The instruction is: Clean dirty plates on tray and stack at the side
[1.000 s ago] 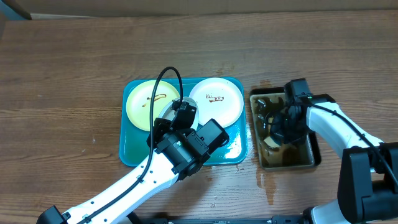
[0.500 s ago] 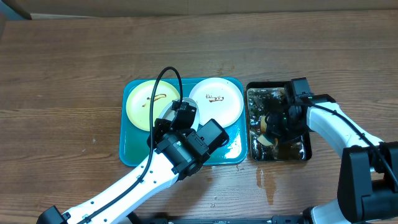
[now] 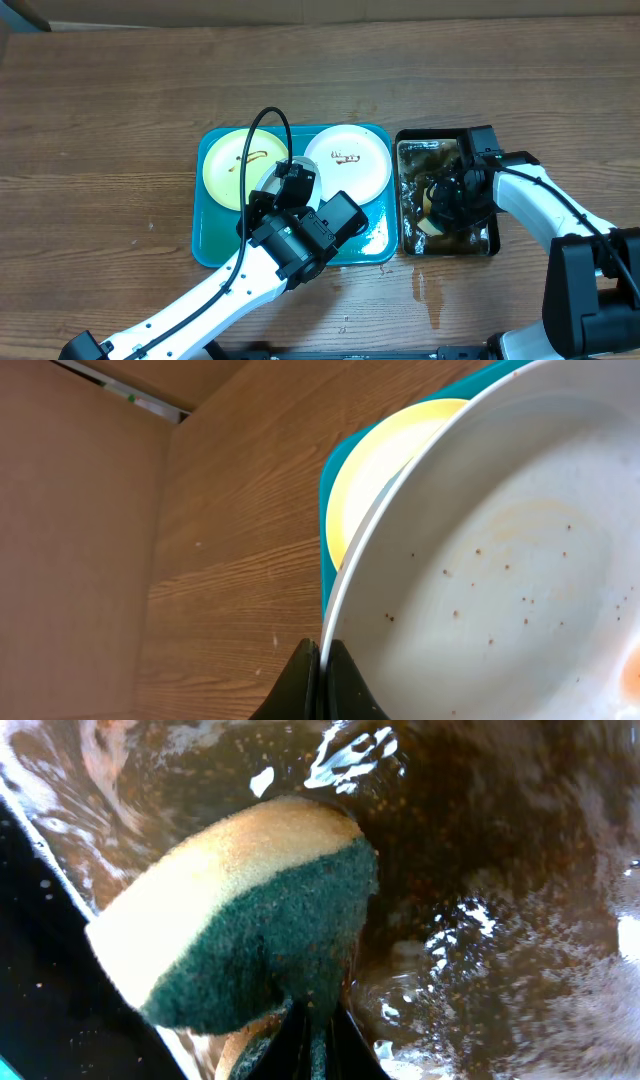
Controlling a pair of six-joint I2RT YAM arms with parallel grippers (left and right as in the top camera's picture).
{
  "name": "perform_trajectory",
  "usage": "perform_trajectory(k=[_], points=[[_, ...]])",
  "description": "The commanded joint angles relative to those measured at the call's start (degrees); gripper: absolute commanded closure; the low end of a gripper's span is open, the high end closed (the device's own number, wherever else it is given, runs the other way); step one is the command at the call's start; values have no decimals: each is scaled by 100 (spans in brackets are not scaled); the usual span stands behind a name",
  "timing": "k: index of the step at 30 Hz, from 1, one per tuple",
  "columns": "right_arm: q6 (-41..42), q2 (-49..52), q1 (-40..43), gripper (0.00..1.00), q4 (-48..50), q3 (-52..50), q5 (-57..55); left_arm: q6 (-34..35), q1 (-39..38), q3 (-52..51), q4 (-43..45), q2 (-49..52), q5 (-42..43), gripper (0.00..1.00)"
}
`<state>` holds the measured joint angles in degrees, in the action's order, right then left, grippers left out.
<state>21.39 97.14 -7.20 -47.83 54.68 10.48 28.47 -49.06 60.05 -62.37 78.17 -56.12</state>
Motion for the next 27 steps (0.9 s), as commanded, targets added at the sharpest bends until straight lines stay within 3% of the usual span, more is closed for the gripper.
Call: perform_trajectory(k=[1, 11, 21, 27], points=[[-151, 57, 9, 96, -94, 92, -46, 304, -2, 120, -31, 11, -81, 96], [-459, -459, 9, 96, -566, 876, -55, 518, 656, 350, -63, -476, 824, 96], [-525, -343, 9, 96, -437, 925, -192, 455, 2135, 350, -15, -629, 3012, 96], [-535, -105, 9, 96, -420, 822, -210, -197, 3071, 350, 278, -629, 4253, 96]])
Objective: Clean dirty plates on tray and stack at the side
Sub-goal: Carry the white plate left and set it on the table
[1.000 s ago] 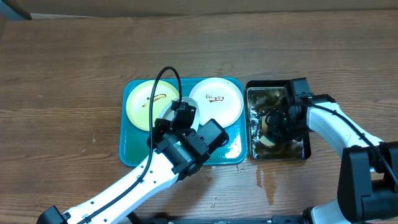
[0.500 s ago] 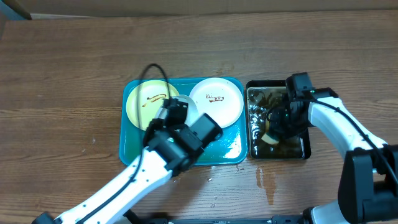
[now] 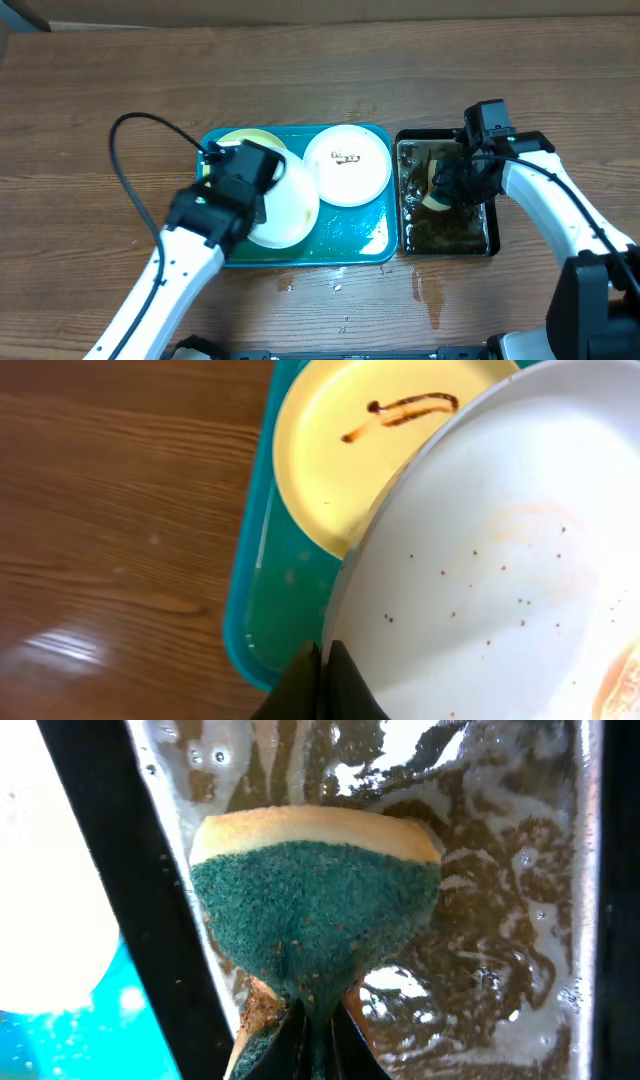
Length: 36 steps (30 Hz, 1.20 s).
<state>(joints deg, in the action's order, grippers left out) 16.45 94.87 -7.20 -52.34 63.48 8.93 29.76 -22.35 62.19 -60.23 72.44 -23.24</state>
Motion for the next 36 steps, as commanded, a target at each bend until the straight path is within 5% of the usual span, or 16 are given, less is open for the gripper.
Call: perform_trajectory(k=[1, 10, 18, 36], points=[[-42, 173, 9, 96, 37, -66, -55, -400, 590, 136, 98, -57, 1143, 96], [-42, 426, 9, 96, 35, -144, -50, -1054, 2983, 136, 525, -55, 2837, 96], [-42, 426, 9, 96, 4, -144, -31, -896, 4765, 133, 920, 157, 2863, 96], [-44, 426, 9, 96, -120, -144, -31, -271, 6459, 131, 1412, 1930, 2723, 96]])
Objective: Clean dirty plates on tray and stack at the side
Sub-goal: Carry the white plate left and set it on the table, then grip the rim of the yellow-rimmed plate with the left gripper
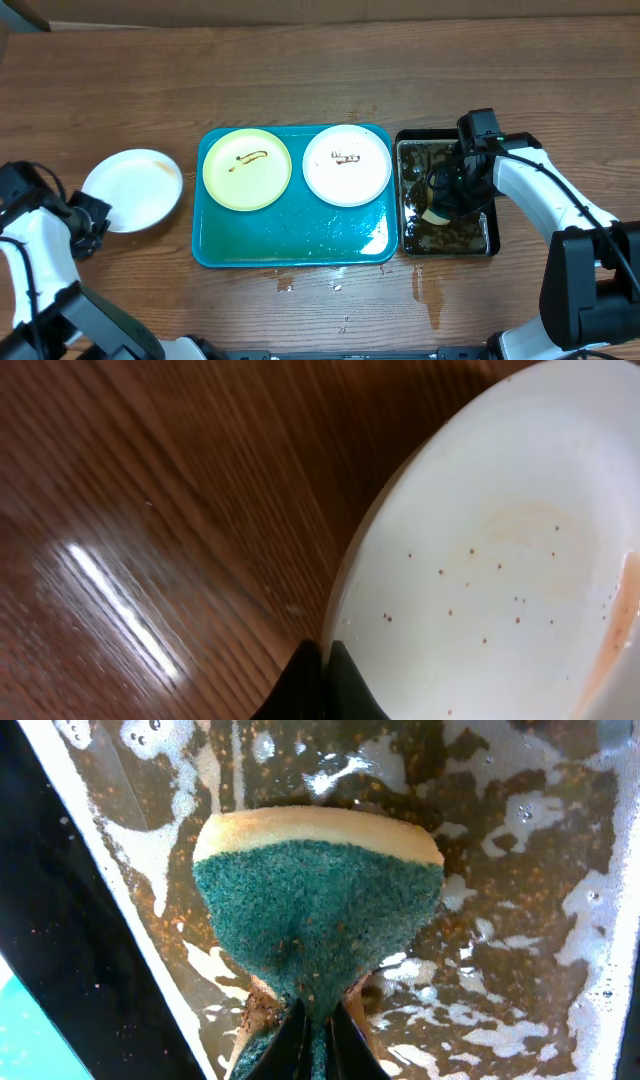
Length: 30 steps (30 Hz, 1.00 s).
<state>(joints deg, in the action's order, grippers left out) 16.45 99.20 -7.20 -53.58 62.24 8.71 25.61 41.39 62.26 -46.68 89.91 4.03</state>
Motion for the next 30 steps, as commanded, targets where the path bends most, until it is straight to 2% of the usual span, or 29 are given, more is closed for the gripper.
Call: perform_trajectory(k=[1, 5, 6, 9, 12, 19, 25, 27, 30], points=[[-44, -7, 9, 96, -7, -20, -9, 144, 92, 125, 74, 256, -17, 96], [-44, -7, 9, 96, -39, -22, -11, 142, 107, 125, 168, 481, -24, 94], [-44, -7, 9, 96, -39, -22, -9, 142, 107, 125, 179, 511, -17, 88], [-44, -7, 9, 96, -37, -22, -9, 142, 105, 127, 216, 518, 66, 61], [-44, -7, 9, 96, -39, -20, -9, 105, 103, 175, 208, 470, 457, 48], [-44, -7, 9, 96, -44, -22, -9, -328, -251, 219, -15, 116, 2393, 44], [-44, -7, 9, 96, -98, -22, -11, -485, -1486, 216, -562, -11, 2369, 43], [-44, -7, 9, 96, -122, -22, -11, -481, -2011, 195, -673, 9, 2164, 41], [-44, -7, 9, 96, -142, -20, -11, 26, -2691, 155, -748, 70, 1624, 37]])
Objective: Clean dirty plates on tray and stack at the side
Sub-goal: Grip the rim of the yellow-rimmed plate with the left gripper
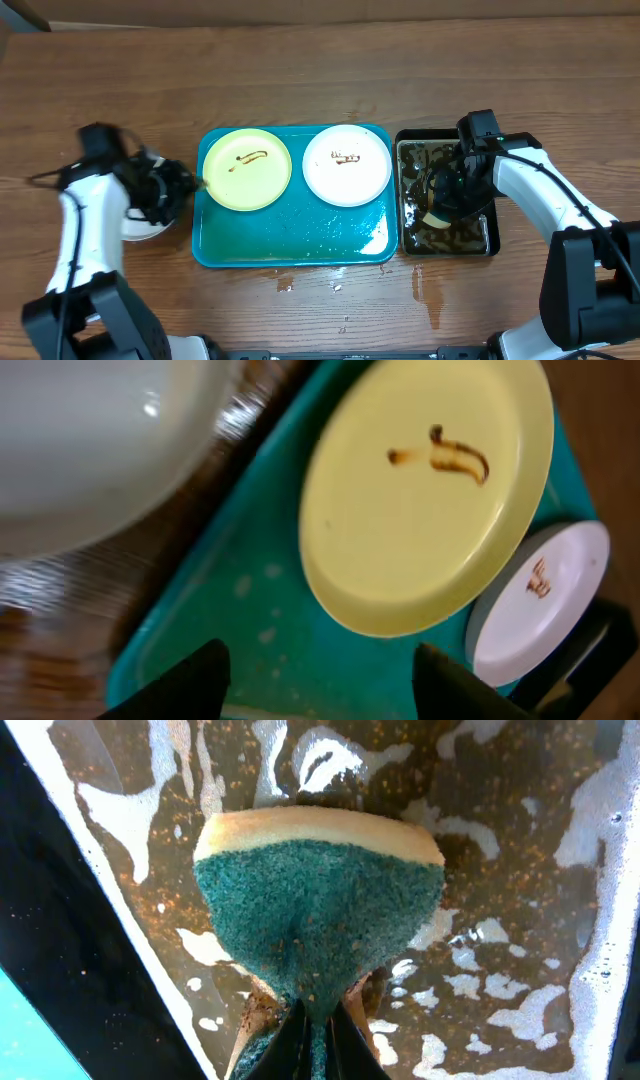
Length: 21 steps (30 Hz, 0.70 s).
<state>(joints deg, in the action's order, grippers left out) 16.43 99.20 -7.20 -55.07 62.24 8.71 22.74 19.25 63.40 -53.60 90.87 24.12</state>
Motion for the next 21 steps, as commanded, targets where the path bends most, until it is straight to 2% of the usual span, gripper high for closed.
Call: perform_trajectory(k=[1, 5, 11, 21], points=[[-42, -7, 9, 96, 4, -20, -11, 518, -691, 26, -50, -7, -516, 37], [-42, -7, 9, 96, 4, -20, -9, 1217, -1364, -2, 9, 109, -1027, 38], [-42, -7, 9, 96, -26, -22, -11, 1956, -1908, -2, 9, 389, -1539, 40], [-39, -7, 9, 93, -22, -22, -11, 2149, -2081, -2, 352, 955, -1556, 42]])
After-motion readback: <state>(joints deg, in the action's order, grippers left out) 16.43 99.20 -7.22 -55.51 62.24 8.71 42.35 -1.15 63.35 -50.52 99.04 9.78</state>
